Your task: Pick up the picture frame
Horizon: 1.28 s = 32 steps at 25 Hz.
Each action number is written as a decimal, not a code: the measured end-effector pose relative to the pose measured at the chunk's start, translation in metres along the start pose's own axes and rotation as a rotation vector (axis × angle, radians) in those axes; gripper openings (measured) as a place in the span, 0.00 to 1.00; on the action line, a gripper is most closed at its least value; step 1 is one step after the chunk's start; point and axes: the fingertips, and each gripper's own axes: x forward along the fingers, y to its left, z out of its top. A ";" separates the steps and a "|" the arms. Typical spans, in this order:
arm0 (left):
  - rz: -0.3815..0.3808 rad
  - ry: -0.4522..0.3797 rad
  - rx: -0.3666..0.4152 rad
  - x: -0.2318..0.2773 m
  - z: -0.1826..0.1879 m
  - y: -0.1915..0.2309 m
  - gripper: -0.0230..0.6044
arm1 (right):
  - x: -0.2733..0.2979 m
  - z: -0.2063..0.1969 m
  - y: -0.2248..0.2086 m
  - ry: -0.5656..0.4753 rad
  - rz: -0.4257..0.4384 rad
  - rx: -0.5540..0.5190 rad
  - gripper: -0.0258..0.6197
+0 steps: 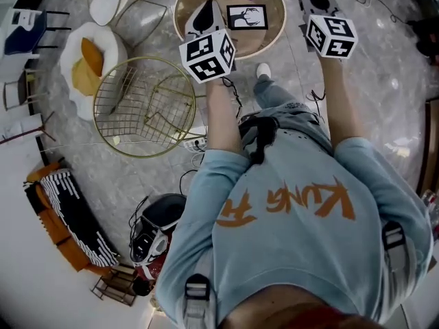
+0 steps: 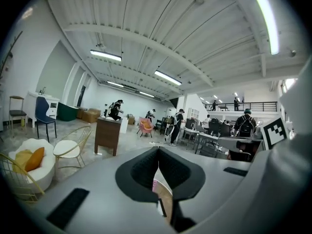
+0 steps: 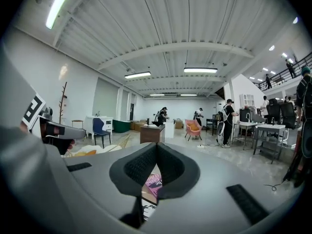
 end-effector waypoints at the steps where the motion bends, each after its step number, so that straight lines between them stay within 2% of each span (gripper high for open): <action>1: 0.003 0.013 0.002 0.008 -0.005 0.001 0.07 | 0.007 -0.007 -0.004 0.009 0.004 0.011 0.04; 4: 0.018 0.054 0.003 0.028 -0.017 0.003 0.07 | 0.024 -0.020 -0.018 0.023 0.002 0.050 0.04; 7: 0.027 0.095 0.008 0.048 -0.011 0.003 0.07 | 0.044 -0.018 -0.040 0.031 -0.016 0.107 0.04; 13: 0.033 0.179 0.046 0.071 -0.042 0.011 0.07 | 0.060 -0.065 -0.056 0.036 -0.047 0.233 0.04; 18: 0.042 0.230 0.045 0.060 -0.027 -0.002 0.07 | 0.043 -0.051 -0.067 0.041 -0.047 0.262 0.04; 23: 0.050 0.259 0.025 0.071 -0.016 -0.002 0.07 | 0.050 -0.044 -0.070 0.053 -0.037 0.290 0.04; 27: 0.031 0.299 -0.001 0.077 -0.032 -0.011 0.07 | 0.053 -0.057 -0.074 0.107 -0.038 0.301 0.04; 32: 0.045 0.355 -0.044 0.081 -0.061 0.007 0.07 | 0.066 -0.080 -0.061 0.166 -0.017 0.300 0.04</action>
